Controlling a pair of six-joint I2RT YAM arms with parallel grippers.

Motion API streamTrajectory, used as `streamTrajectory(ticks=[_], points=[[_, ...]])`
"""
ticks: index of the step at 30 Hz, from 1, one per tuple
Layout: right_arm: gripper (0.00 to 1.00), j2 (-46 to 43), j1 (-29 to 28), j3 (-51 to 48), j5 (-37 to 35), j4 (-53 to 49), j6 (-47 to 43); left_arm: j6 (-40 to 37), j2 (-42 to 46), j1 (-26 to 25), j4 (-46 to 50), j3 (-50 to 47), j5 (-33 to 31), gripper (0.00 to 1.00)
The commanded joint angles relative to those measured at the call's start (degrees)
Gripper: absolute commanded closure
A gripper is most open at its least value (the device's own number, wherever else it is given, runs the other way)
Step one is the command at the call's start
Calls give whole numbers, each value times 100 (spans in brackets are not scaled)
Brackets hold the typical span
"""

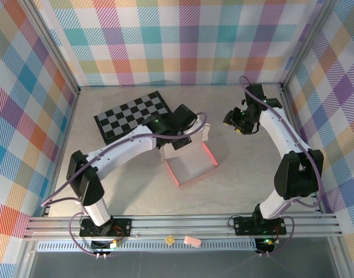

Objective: Fold the paper box

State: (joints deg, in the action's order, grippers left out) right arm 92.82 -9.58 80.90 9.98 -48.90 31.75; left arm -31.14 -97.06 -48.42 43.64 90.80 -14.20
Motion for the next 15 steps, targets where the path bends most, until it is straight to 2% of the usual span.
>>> streamTrajectory(ticks=[1,5,9,15], points=[[48,-234,-418,-218,130,207,-257,-1285,242,341,-818,-72,791,100],[48,-281,-808,-301,-2,286,-318,-1699,6,704,-289,416,1487,100],[48,-433,-869,-430,-164,376,-310,-2080,-286,940,223,827,1895,100],[43,-855,-870,-864,-115,685,-700,-2300,-481,1182,408,833,2097,100]])
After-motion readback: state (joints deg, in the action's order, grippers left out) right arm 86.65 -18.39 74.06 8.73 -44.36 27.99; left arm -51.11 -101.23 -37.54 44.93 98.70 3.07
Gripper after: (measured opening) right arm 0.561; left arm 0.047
